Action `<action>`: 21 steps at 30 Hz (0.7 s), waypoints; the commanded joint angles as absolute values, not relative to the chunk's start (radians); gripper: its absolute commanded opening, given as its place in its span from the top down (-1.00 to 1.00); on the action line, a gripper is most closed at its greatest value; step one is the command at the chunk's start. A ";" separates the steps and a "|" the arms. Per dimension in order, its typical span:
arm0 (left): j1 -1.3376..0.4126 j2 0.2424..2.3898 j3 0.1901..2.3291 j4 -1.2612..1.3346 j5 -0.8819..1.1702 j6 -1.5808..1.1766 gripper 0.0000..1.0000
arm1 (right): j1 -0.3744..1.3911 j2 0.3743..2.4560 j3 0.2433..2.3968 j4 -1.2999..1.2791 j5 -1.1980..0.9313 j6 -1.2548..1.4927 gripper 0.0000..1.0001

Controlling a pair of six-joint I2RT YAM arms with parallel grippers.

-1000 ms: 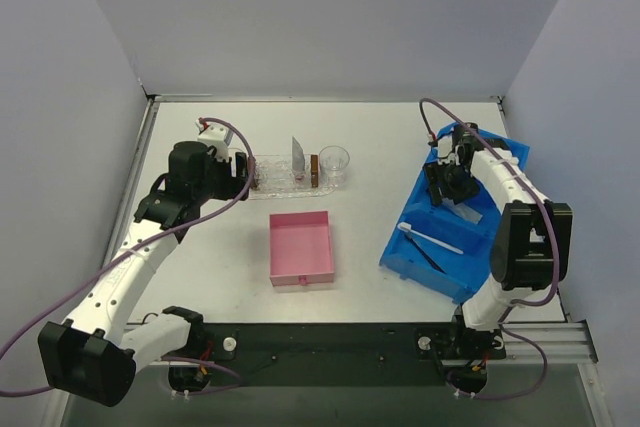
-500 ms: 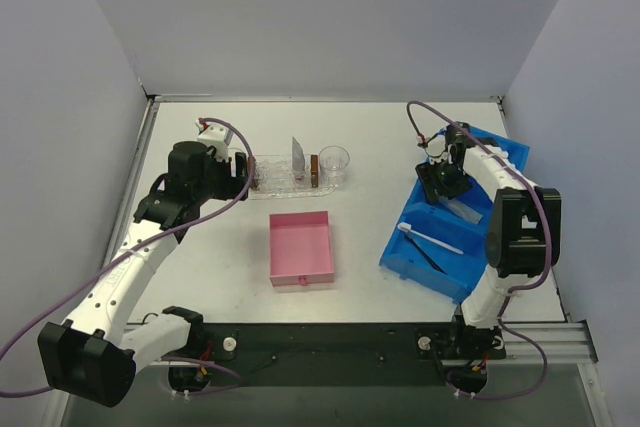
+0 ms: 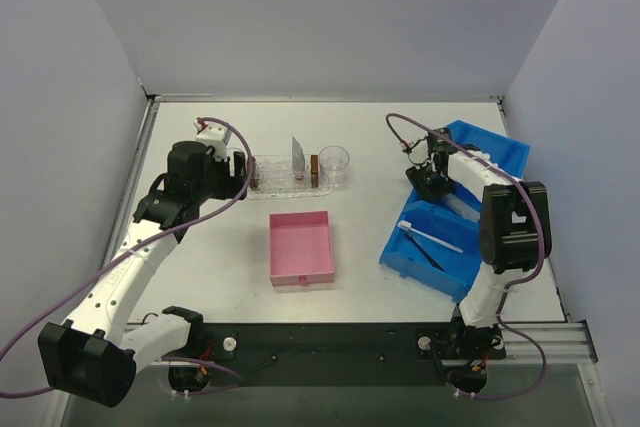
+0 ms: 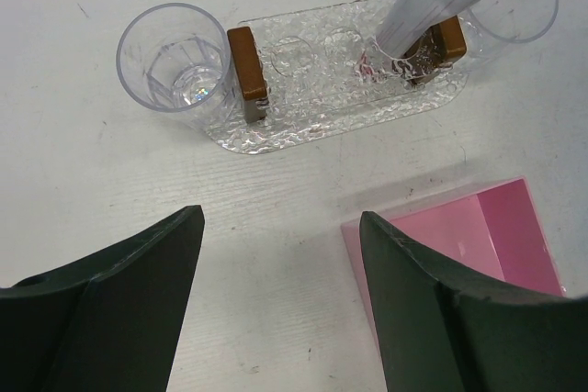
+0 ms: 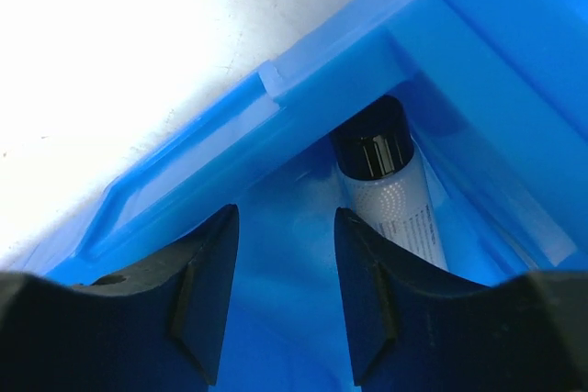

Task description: Prepare toiletry sets of a toothbrush and toothpaste on the tray

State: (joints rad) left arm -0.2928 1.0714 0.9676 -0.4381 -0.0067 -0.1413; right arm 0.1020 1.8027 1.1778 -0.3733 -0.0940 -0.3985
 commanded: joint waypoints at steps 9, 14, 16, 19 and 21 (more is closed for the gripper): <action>-0.287 1.066 1.017 -0.417 -0.017 -0.126 -0.58 | 0.130 1.778 1.189 -0.382 -0.035 -0.365 1.00; -0.285 1.069 1.017 -0.417 -0.014 -0.124 -0.58 | 0.114 1.686 1.250 -0.417 -0.029 -0.325 1.00; -0.285 1.071 1.014 -0.416 -0.012 -0.124 -0.58 | 0.101 1.652 1.264 -0.425 -0.038 -0.301 1.00; -0.285 1.071 1.011 -0.414 -0.008 -0.127 -0.58 | 0.091 1.614 1.276 -0.431 -0.052 -0.284 1.00; -0.285 1.069 1.009 -0.413 -0.006 -0.127 -0.58 | 0.086 1.600 1.279 -0.437 -0.066 -0.278 1.00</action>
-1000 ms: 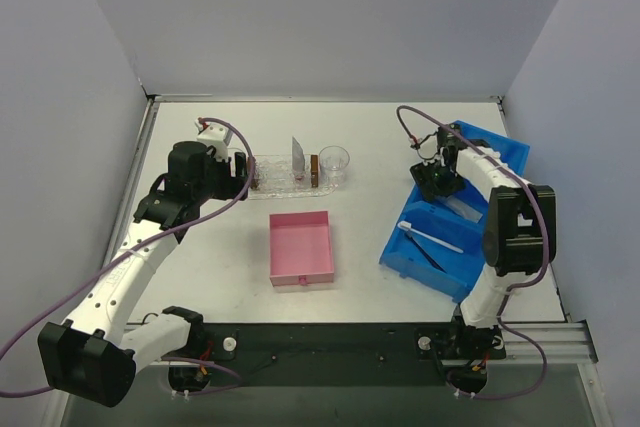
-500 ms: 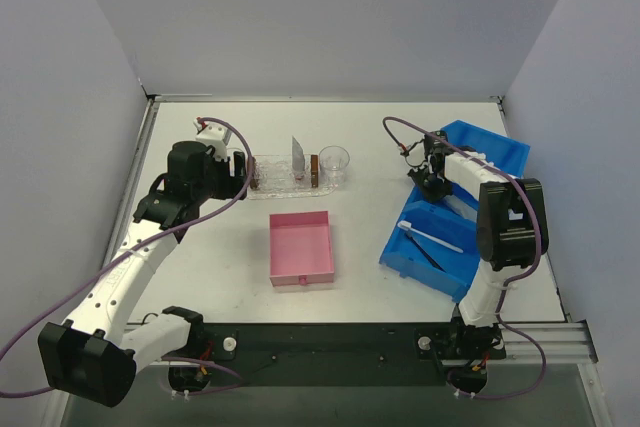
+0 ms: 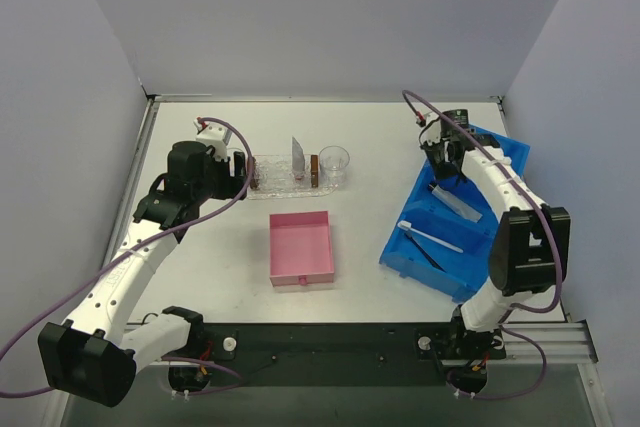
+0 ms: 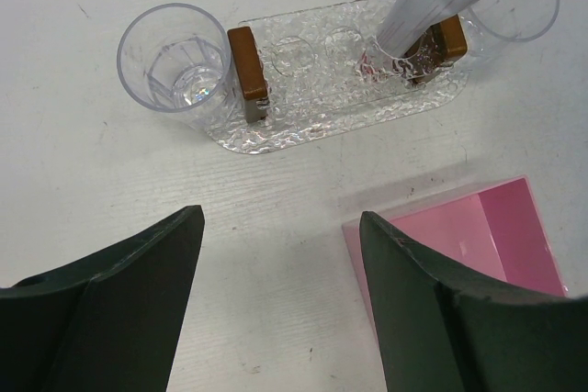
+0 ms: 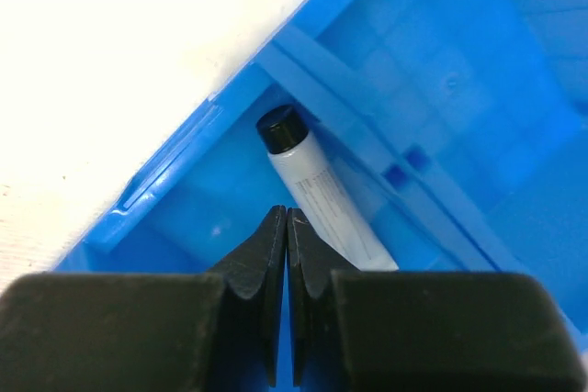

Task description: Prepare toiletry sets of a toothbrush and toothpaste on the tray

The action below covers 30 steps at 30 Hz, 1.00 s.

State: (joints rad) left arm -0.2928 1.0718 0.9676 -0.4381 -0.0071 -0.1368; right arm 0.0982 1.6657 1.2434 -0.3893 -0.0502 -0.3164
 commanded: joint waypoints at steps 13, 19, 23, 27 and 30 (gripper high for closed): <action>-0.285 1.054 0.989 -0.410 -0.002 -0.130 -0.58 | 0.048 1.600 1.172 -0.479 -0.029 -0.242 0.61; -0.285 1.063 0.994 -0.403 0.000 -0.130 -0.58 | 0.031 1.655 1.163 -0.437 -0.052 -0.249 0.26; -0.285 1.066 0.996 -0.403 0.000 -0.133 -0.58 | 0.032 1.686 1.178 -0.390 -0.069 -0.253 0.11; -0.285 1.063 0.999 -0.411 0.000 -0.135 -0.58 | 0.038 1.729 1.195 -0.371 -0.075 -0.270 -0.21; -0.285 1.062 1.000 -0.416 0.000 -0.133 -0.58 | 0.044 1.764 1.207 -0.361 -0.078 -0.279 -0.22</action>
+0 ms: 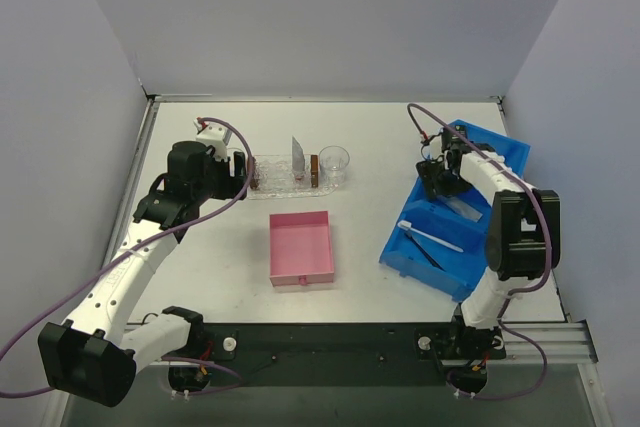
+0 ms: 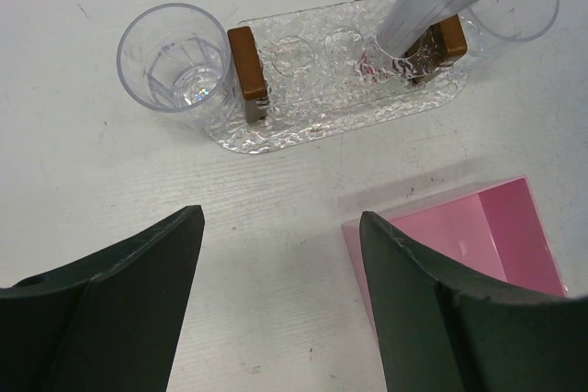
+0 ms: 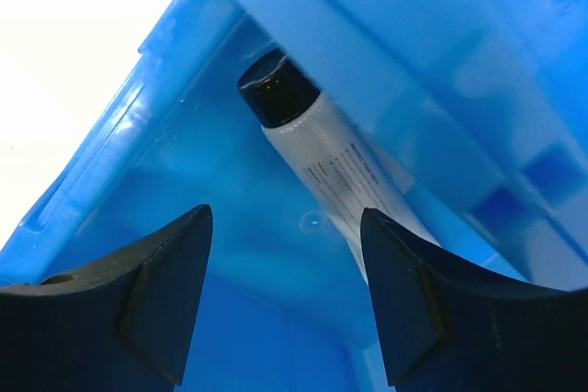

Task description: Prepare toiletry sets of a toothbrush and toothpaste on the tray

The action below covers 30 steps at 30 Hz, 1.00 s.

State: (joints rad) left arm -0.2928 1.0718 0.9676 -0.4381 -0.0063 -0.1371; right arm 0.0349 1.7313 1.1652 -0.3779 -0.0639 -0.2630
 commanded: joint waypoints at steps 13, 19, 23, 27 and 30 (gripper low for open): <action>-0.285 1.086 1.019 -0.417 0.000 -0.129 -0.58 | 0.069 1.845 1.206 -0.314 -0.120 -0.322 -0.21; -0.285 1.100 1.020 -0.408 0.000 -0.132 -0.58 | 0.086 1.868 1.201 -0.319 -0.132 -0.319 -0.14; -0.284 1.118 1.031 -0.405 0.000 -0.130 -0.58 | 0.103 1.868 1.204 -0.339 -0.146 -0.305 -0.02; -0.284 1.124 1.034 -0.405 0.000 -0.130 -0.58 | 0.136 1.816 1.193 -0.350 -0.127 -0.290 0.00; -0.284 1.124 1.031 -0.407 0.000 -0.135 -0.58 | 0.152 1.778 1.193 -0.348 -0.072 -0.298 -0.06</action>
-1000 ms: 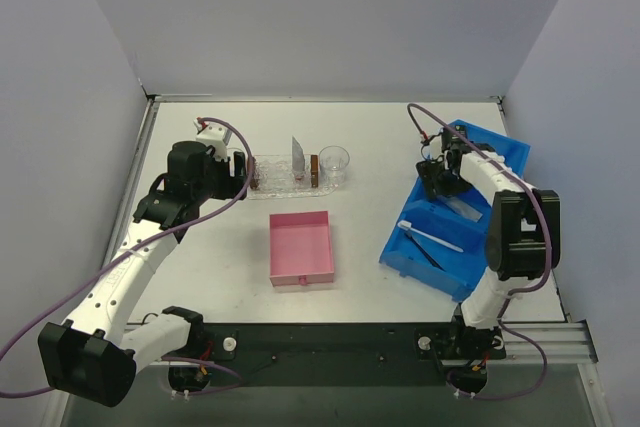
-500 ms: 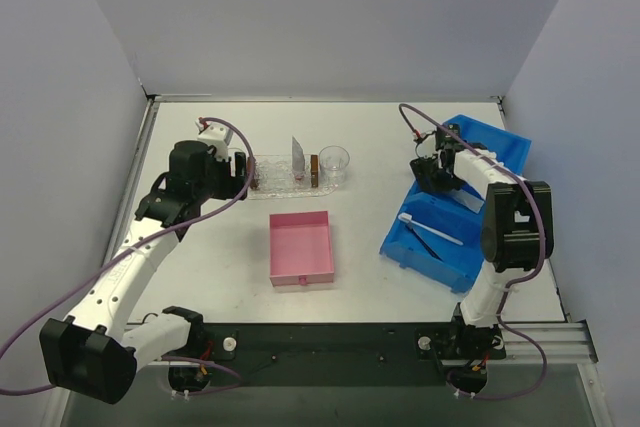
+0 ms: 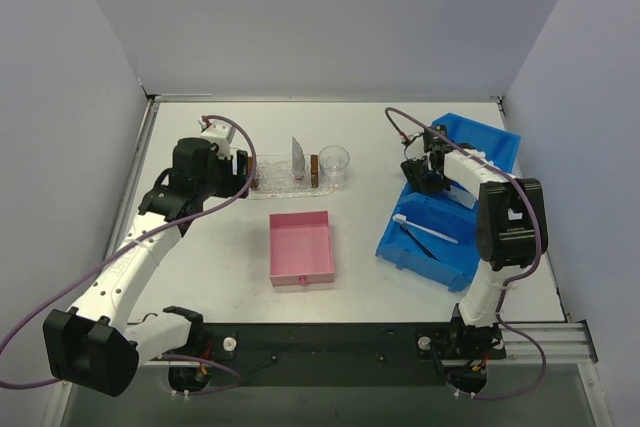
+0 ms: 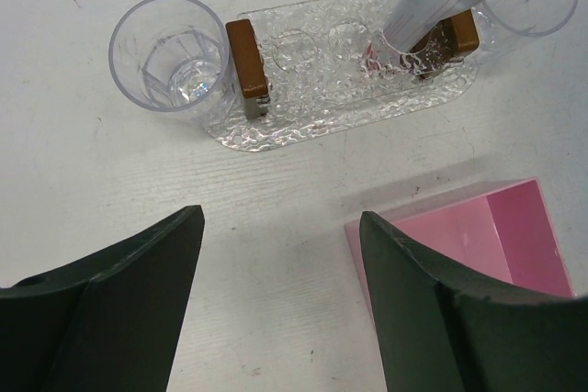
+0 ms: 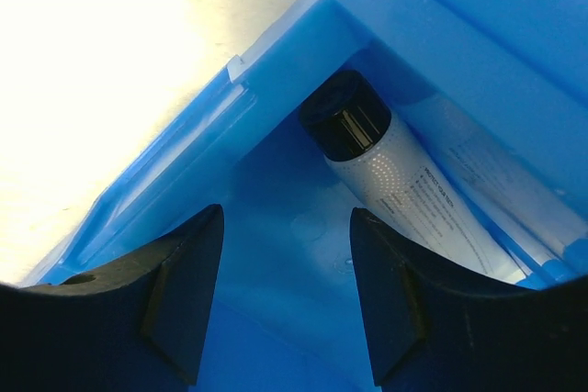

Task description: Prepare toiletry sets of a toothbrush and toothpaste on the tray

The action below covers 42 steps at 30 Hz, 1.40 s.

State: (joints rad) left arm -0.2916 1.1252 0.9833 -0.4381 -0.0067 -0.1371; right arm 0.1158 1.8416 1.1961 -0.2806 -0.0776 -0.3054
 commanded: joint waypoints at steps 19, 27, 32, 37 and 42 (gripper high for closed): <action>-0.284 1.129 1.026 -0.410 0.020 -0.138 -0.58 | 0.161 1.858 1.272 -0.253 -0.055 -0.499 -0.15; -0.282 1.134 1.038 -0.411 0.023 -0.137 -0.58 | 0.164 1.925 1.278 -0.238 -0.057 -0.489 -0.15; -0.282 1.134 1.040 -0.413 0.023 -0.135 -0.58 | 0.164 1.927 1.290 -0.268 -0.078 -0.482 -0.14; -0.282 1.121 1.023 -0.411 0.028 -0.137 -0.58 | 0.179 1.882 1.243 -0.247 -0.028 -0.492 -0.05; -0.282 1.123 1.014 -0.403 0.044 -0.135 -0.58 | 0.183 1.855 1.244 -0.215 0.049 -0.555 -0.03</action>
State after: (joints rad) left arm -0.2905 1.1339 0.9844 -0.4381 0.0166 -0.1410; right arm 0.1757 1.8889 1.2457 -0.2150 0.0002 -0.5064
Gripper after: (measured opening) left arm 0.792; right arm 0.520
